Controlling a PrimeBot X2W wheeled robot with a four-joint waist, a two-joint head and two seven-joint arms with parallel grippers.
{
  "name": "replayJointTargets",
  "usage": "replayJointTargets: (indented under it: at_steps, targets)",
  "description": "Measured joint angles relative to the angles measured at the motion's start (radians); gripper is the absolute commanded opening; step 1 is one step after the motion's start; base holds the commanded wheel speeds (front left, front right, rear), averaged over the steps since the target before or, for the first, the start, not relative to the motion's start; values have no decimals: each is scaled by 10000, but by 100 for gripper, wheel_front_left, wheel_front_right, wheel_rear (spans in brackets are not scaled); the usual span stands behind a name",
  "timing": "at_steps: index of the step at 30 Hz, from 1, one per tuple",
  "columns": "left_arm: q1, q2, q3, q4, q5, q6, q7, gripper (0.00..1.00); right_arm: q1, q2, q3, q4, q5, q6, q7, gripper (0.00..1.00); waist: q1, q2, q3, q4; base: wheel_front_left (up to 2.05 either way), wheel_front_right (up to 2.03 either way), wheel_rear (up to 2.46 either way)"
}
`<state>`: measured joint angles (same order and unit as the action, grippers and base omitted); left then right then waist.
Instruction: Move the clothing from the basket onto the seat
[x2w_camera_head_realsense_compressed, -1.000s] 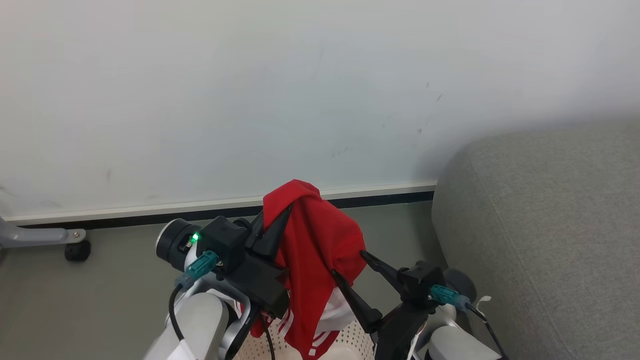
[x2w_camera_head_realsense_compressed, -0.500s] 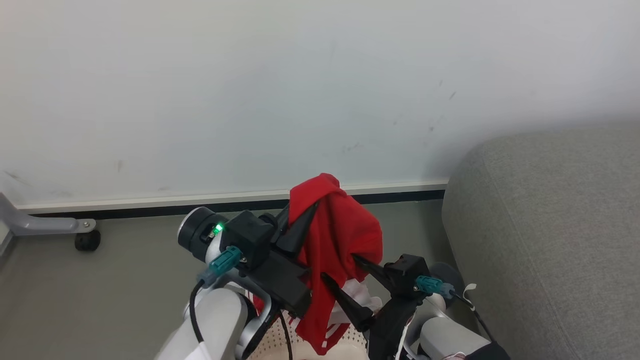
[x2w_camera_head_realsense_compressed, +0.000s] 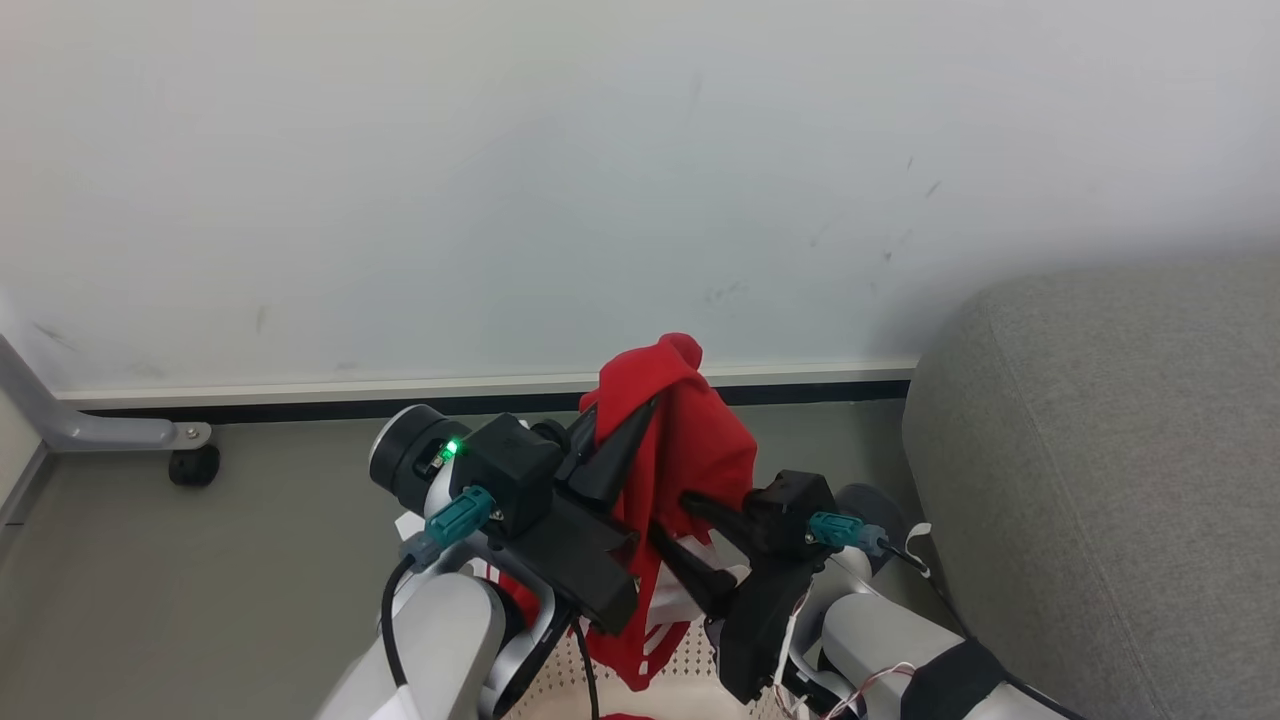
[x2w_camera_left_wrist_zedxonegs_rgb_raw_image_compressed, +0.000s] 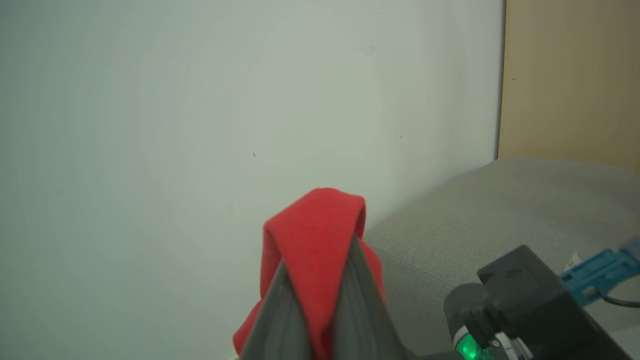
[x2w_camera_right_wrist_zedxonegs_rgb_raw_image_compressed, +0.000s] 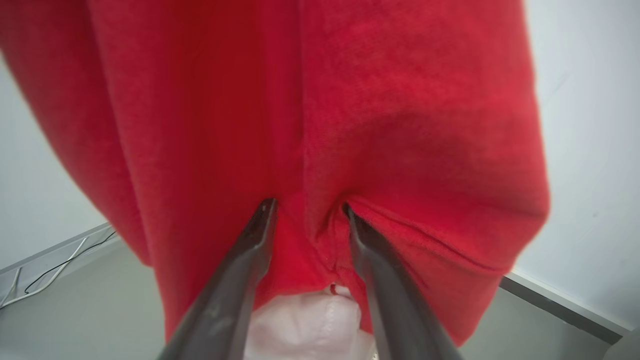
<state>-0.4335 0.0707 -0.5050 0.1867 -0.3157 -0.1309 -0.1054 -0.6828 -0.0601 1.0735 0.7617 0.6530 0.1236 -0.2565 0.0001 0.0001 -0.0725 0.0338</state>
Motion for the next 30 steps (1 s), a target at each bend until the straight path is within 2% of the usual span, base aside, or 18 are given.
replayJointTargets:
  at_steps: [6, 11, 12, 13, 14, 16, 17, 18, 26, 30]
  targets:
    - [17, 98, 165, -2, -86, 12, 73, 0, -188, 4, 171, 192, 351, 0, 0, 0, 0, 0, 38, -36, 0, 0, 0]
    - [122, 291, 460, 36, -161, 184, 159, 0, -241, 6, 146, 391, 472, 0, 0, 0, 0, -1, 83, -220, 0, 0, 0]
    - [128, 311, 493, 48, -242, 217, 159, 12, -241, 6, 117, 453, 522, 0, 0, 0, 0, 0, 91, -265, 0, 0, 0]
    - [147, 339, 546, 52, -320, 267, 159, 29, -241, 6, 94, 500, 525, 0, 0, 0, 0, 0, 98, -312, 0, 0, 0]
    - [202, 355, 619, 56, -376, 290, 159, 38, -241, 4, 44, 535, 527, 0, 0, 0, 0, 0, 104, -365, 0, 0, 0]
    - [396, 410, 734, 107, -445, 343, 159, 45, -241, 6, -75, 596, 585, 0, 0, 0, 0, 0, 116, -474, 0, 0, 0]
    - [498, 454, 779, 140, -453, 349, 159, 78, -241, 6, -144, 619, 625, 0, 0, 0, 0, 0, 122, -536, 0, 0, 0]
    - [570, 483, 805, 186, -485, 359, 157, 100, -242, 6, -222, 662, 629, 0, 0, 0, 0, 0, 127, -598, 0, 0, 0]
    - [1147, 564, 1051, 242, -665, 445, -59, 100, -428, -15, -1108, 1014, 700, 0, 2, 0, 0, -1, 142, -1231, 0, 0, 0]
    - [1415, 583, 968, 238, -665, 441, -159, 100, -501, -299, -1542, 1007, 700, -10, 2, 0, 0, 0, 141, -1550, 0, 0, 0]
